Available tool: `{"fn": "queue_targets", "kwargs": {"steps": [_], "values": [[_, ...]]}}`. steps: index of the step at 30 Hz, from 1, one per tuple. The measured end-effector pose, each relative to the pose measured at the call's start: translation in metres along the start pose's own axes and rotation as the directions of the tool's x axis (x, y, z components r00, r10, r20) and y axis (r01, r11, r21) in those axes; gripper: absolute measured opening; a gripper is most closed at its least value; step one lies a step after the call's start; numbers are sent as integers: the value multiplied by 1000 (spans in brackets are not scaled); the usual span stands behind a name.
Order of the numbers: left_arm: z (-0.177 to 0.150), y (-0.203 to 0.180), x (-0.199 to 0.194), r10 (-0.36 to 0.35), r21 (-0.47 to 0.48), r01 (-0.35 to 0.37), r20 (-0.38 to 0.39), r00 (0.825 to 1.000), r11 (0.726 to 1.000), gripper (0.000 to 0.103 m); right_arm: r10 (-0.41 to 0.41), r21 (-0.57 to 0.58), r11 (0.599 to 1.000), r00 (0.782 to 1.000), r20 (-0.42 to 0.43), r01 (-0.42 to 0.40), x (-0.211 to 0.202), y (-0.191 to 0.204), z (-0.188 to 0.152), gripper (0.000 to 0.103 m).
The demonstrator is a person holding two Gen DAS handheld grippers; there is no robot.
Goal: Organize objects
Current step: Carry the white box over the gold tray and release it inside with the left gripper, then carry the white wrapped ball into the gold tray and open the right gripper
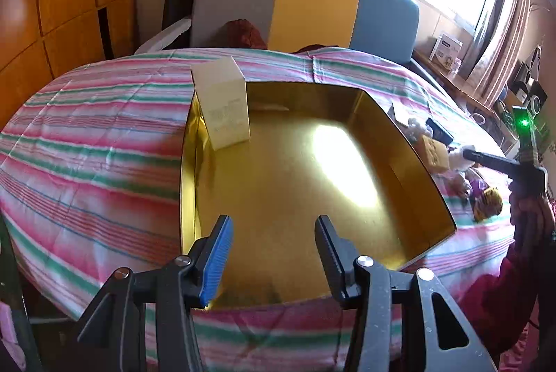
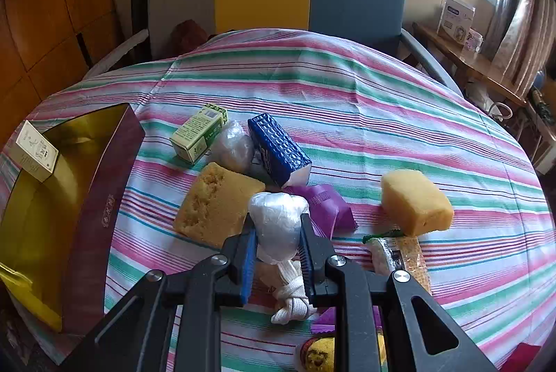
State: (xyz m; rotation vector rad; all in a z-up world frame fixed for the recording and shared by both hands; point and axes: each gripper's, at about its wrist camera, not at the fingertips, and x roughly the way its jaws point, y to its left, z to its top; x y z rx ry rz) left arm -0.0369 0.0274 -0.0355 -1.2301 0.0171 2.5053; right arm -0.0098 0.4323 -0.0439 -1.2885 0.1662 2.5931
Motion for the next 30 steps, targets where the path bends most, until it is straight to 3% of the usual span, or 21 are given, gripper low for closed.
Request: {"fn": "queue_targets", "kwargs": {"steps": [6,12,21,25,30], "values": [[-1,1,-22,116,25,-118,70,991,993,50,22,9,1000,999,39,-22,-26,8,2,22],[-1,11,-40,190,18,-194,125,974,981,52,151,-88,985,986,65,-145,-54,73,8,22],[-7,36,-46,234,-20,-233,116,965,972,53,387,-231,892,920,-56,-389,-42,216,6,22],[-9,49,-45,247,-39,-244,106,963,969,53,450,-253,849,886,-111,-463,-32,269,4,22],[-12,62,-44,257,-69,-251,102,961,966,53,476,-246,829,864,-164,-503,-14,319,7,22]]}}
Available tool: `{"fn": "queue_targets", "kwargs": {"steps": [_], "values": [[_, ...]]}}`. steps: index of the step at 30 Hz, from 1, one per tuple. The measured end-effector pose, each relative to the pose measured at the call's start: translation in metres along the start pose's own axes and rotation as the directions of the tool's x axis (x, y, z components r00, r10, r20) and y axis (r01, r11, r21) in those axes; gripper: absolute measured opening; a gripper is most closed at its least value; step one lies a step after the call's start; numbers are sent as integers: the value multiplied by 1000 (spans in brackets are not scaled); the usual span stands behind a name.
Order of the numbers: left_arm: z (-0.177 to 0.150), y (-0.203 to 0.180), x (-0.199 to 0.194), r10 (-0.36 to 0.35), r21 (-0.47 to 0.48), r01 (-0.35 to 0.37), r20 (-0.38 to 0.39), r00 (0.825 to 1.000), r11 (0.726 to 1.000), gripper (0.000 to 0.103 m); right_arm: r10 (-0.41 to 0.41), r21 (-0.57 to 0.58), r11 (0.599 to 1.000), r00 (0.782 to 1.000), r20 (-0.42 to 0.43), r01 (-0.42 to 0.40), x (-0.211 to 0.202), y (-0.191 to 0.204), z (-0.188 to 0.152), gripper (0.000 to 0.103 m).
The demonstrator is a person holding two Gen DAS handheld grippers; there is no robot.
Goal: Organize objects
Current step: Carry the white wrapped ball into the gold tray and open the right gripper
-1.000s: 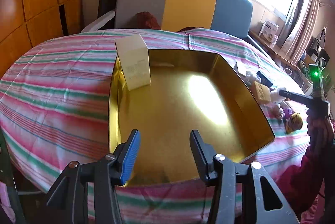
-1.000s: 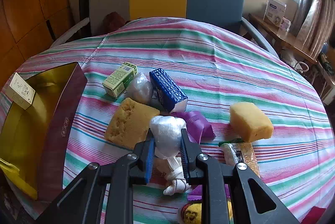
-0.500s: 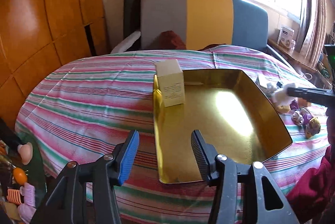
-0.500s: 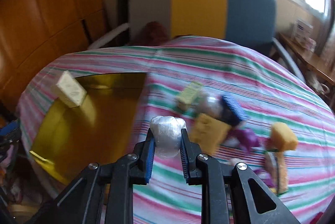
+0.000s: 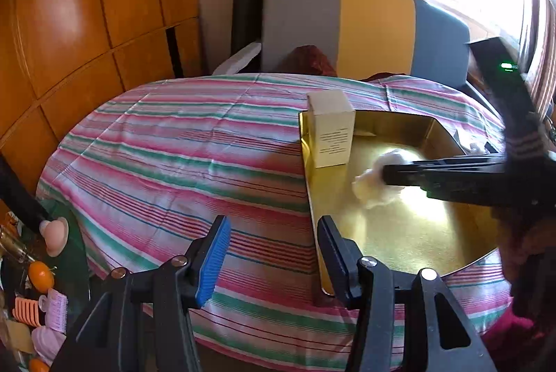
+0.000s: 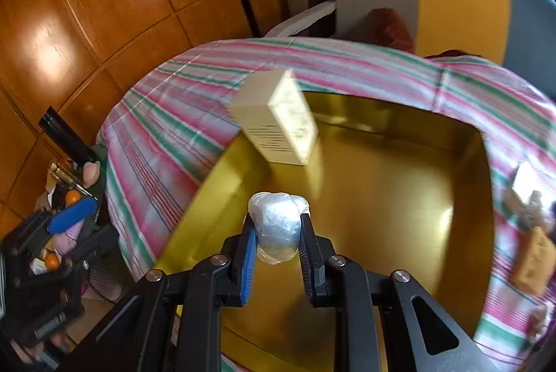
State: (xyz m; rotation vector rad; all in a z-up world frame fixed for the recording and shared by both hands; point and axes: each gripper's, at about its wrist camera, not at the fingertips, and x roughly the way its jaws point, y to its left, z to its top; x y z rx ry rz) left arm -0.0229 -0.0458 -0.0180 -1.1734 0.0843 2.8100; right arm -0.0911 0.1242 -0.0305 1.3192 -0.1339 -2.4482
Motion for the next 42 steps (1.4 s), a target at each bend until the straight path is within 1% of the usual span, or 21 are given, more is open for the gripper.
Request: {"fn": "queue_targets", "kwargs": {"steps": [6,7,9,11,12,13,16,18,20,24,26,27,30,34,38,42], "values": [[-7,5,8,-9,-19,8,-27,1000,1000,53,-34,-8,999,997,-72,34,54,18,15,24],[-8,6,9,-11,-21,10,-31,999,1000,53,-34,-2,999,997,-74,34,59,19,16,27],[-9,7,11,-19,-28,18,-39,999,999,53,-5,30,1000,998,-64,7,61,16,18,28],[-9,7,12,-17,-30,16,-44,999,999,53,14,42,999,999,-50,-12,62,17,19,33],[-10,7,13,-18,-35,16,-48,999,999,53,14,42,999,999,-43,-12,60,17,19,34],[-10,8,13,-19,-38,17,-51,998,999,53,18,44,999,999,-39,-16,58,17,18,38],[-11,8,14,-16,-42,14,-55,998,999,53,35,62,997,999,-16,-34,48,13,16,51],[-12,8,13,-19,-43,17,-54,998,999,53,39,74,996,999,-5,-38,40,11,14,53],[-12,7,14,-22,-41,19,-56,998,999,53,43,91,995,999,10,-43,31,6,11,62],[-14,4,14,-39,-41,36,-65,997,999,53,36,112,993,999,41,-40,12,-2,3,70],[-14,3,15,-47,-36,44,-71,996,998,53,23,123,992,998,56,-29,1,-8,-2,76],[-15,2,15,-51,-36,49,-71,996,998,53,17,125,992,998,65,-25,-5,-11,-5,77],[-14,2,13,-67,-39,65,-66,996,997,53,-23,123,992,996,82,12,-23,-23,-13,81],[-15,-1,15,-93,-41,90,-81,992,995,53,-114,116,988,988,105,102,-55,-49,-29,85],[-17,-9,15,-119,-24,117,-88,989,993,53,-212,148,970,971,114,195,-87,-89,-47,89],[-17,-21,14,-140,4,141,-87,986,990,53,-325,210,931,939,109,298,-126,-140,-67,92]]}}
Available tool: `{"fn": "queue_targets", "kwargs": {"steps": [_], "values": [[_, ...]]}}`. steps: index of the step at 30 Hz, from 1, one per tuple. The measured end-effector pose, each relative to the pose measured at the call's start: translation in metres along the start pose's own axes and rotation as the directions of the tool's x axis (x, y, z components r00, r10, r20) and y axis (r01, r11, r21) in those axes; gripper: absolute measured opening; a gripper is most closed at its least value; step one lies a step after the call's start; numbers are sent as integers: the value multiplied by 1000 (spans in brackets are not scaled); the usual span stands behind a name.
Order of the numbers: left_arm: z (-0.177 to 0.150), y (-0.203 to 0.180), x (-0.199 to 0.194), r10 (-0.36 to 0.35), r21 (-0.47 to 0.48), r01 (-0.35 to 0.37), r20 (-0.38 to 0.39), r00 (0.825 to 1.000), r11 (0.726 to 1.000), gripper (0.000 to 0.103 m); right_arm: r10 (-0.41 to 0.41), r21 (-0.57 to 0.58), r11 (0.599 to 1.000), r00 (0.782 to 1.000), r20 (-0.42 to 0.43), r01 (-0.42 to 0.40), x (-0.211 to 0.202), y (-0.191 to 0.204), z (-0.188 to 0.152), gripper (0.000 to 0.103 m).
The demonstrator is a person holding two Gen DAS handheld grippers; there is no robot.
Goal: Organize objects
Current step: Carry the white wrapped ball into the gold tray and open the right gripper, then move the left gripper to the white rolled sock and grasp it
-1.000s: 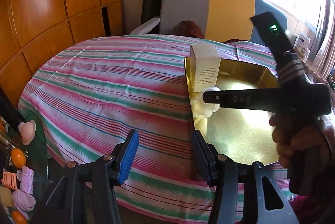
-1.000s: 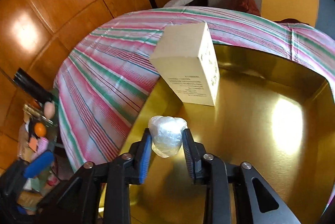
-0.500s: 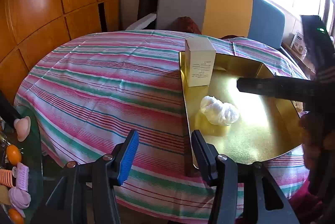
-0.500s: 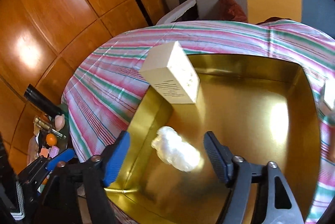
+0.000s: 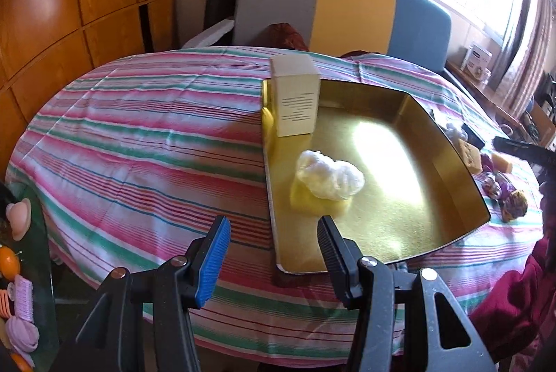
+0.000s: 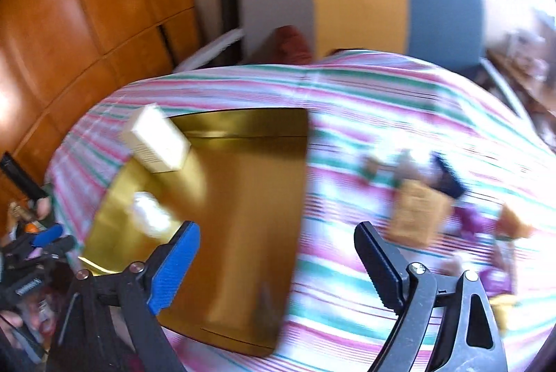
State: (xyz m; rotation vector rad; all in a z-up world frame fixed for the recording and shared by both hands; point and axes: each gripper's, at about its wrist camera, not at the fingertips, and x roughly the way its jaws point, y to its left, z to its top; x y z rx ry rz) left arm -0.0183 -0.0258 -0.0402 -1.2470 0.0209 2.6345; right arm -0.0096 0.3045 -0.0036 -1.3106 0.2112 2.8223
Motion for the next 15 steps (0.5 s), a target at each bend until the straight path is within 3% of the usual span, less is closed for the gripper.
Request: {"fn": "queue_targets", "kwargs": {"steps": [5,9,12,13,15], "values": [[2,-14,3,-29,18,29,-9,1000,999,58,-169,142,976,985,31,163,-34,-92,-7,96],[4,-29,7,-64,26,64,-31,997,998,58,-301,346,900,952,56,265,-56,-167,-24,98],[5,-42,9,-85,49,87,-46,995,995,58,-337,524,806,941,20,277,-55,-211,-48,98],[6,-47,9,-93,55,96,-52,994,994,58,-304,587,769,952,-10,252,-53,-223,-51,96],[8,-58,10,-123,73,127,-64,990,989,58,-265,631,757,962,58,170,-59,-233,-52,96]]}}
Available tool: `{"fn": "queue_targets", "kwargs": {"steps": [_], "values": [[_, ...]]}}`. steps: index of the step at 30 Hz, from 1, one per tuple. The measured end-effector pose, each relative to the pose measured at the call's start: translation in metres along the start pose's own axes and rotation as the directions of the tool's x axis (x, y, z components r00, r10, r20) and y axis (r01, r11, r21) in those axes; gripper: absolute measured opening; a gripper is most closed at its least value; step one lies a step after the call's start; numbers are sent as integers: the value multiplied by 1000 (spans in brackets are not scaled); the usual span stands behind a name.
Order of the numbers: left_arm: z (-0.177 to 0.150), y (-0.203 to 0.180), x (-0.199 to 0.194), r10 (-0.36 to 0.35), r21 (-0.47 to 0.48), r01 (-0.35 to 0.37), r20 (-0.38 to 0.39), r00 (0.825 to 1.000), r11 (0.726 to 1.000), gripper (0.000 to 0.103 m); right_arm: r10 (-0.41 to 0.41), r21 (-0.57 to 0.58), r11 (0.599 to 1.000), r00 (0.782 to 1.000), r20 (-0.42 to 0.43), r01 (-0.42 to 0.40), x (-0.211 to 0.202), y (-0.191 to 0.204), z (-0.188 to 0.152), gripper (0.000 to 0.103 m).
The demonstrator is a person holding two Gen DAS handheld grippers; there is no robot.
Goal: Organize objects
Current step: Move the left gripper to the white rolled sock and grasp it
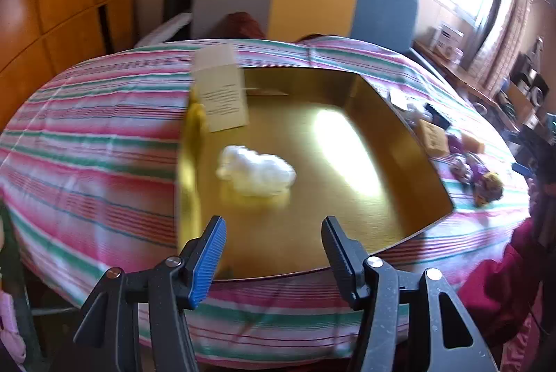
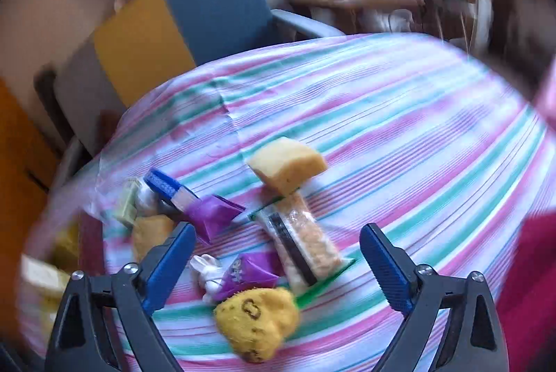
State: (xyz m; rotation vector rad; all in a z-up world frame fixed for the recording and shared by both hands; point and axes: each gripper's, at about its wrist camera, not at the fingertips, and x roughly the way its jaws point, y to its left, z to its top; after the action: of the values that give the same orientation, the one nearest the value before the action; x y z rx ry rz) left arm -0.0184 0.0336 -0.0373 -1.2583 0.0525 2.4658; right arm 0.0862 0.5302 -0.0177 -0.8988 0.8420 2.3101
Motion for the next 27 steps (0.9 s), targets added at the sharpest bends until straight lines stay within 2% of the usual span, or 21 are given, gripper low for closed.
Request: {"fn": "queue_targets", "kwargs": {"steps": [2,7,15,21,26,27], "values": [[4,-12,-1,-26,23,26,0,1000,999,58,-15,-9,1000,1000,-6,15,1,3,0,97],[17,-55,1,-82,115,82,-4,997,990,58,8,-31,999,1000,-3,-9,0,11,-2,99],[31,-124,8,-181,249,186,-44,983,951,58,21,26,999,999,-26,-20,5,1,-3,101],[40,-174,20,-267,311,283,-96,959,907,53,39,45,998,999,-29,-38,5,-2,-2,101],[48,-209,40,-329,285,368,-177,928,885,46,67,61,996,997,-24,-65,4,-4,-1,101],[50,-217,46,-348,272,392,-198,916,879,45,73,64,995,997,-22,-72,3,-4,-1,101]]}}
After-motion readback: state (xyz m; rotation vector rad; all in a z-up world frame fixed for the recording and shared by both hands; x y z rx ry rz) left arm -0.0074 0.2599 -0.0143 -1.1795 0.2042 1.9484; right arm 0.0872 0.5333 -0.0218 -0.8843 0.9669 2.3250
